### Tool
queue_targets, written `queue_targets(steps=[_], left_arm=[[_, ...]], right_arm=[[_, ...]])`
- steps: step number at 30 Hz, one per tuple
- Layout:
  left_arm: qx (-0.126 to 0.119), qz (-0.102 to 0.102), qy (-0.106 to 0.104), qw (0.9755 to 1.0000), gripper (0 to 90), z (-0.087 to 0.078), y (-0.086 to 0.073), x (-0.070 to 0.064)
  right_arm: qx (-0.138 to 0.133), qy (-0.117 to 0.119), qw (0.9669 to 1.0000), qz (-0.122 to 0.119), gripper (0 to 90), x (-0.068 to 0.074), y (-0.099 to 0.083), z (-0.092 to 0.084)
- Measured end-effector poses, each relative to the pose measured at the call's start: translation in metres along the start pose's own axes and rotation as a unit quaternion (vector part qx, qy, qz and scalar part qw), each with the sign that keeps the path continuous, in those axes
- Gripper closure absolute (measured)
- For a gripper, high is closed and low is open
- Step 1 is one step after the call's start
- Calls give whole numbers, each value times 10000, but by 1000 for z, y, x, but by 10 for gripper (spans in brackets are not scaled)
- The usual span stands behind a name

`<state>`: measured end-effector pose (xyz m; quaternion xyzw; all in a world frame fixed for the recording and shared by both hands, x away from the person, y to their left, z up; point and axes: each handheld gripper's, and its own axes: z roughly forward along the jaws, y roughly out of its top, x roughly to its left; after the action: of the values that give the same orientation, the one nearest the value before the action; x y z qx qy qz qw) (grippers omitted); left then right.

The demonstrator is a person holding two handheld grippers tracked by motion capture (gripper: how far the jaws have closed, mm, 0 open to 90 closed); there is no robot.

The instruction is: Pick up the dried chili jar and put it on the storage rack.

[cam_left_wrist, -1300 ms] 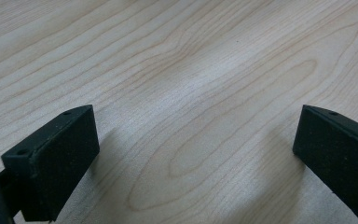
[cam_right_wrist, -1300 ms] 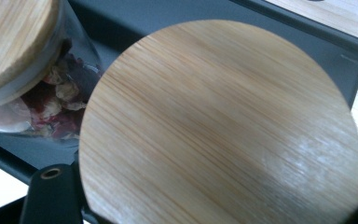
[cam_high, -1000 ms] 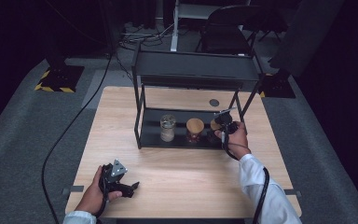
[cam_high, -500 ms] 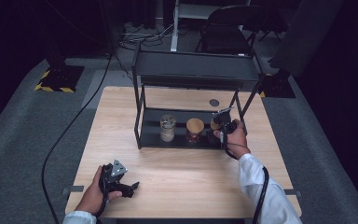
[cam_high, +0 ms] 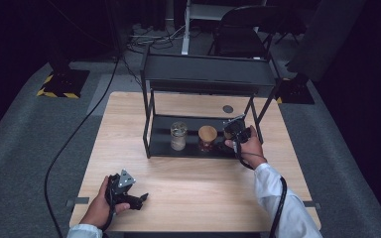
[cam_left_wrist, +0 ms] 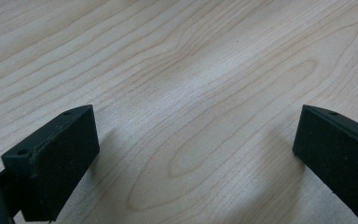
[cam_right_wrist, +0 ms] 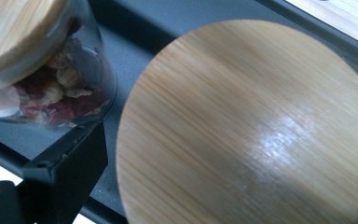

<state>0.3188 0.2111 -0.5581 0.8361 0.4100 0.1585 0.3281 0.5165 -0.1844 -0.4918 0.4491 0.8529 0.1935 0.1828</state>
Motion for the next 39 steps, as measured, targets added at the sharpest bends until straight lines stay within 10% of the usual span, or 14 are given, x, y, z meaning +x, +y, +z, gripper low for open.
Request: queue_targets(steps=[39], left_arm=[[-4,-5,0,10000,0,0,0,0]], right_arm=[[-536,-189,9973,-459,37,-1,-10,-33]])
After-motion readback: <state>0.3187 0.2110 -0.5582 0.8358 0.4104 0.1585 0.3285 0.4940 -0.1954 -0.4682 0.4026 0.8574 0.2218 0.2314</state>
